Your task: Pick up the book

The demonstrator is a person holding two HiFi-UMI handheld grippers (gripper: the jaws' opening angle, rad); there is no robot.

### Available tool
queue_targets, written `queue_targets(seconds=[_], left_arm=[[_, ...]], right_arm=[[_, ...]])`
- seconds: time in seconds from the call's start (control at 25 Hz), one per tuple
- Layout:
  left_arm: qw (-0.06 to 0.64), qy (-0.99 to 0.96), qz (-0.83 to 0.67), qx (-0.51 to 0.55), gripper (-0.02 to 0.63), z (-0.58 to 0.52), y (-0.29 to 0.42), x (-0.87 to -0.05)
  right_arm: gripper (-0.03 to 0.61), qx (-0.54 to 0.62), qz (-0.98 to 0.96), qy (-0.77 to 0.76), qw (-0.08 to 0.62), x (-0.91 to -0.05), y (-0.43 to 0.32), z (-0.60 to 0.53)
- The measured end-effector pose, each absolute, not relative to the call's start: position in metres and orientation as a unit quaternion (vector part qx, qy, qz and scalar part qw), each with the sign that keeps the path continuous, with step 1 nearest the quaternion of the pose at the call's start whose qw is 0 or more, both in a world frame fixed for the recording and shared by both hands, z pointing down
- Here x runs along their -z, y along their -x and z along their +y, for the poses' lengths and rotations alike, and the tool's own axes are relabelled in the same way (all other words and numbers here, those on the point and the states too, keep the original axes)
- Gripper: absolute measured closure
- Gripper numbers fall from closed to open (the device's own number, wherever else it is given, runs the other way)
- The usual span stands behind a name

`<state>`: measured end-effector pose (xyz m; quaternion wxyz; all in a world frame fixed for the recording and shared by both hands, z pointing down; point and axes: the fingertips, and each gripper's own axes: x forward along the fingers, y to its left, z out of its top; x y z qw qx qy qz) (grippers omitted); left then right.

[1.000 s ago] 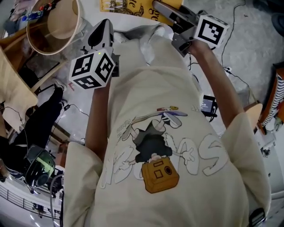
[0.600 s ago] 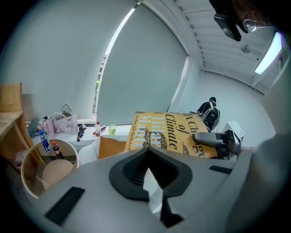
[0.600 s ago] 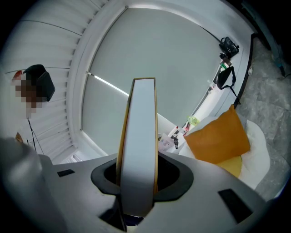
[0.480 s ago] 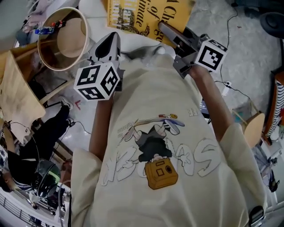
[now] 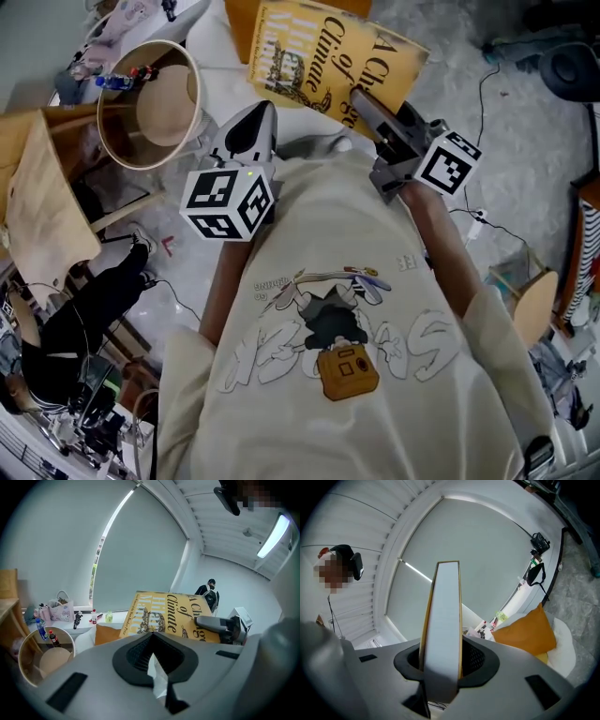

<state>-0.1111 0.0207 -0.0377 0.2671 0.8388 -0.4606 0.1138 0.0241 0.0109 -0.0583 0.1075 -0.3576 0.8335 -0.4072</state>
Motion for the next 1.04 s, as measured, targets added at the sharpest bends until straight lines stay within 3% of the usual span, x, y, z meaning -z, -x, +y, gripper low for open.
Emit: queue_targets(seconds=[1.04], left_arm=[[0.29,-0.84,-0.441,-0.126,0.607,0.013,0.097,0.03]], right_arm=[[0.419,0.431,0.829,0.338,0.114,0.06,-0.015,0.011]])
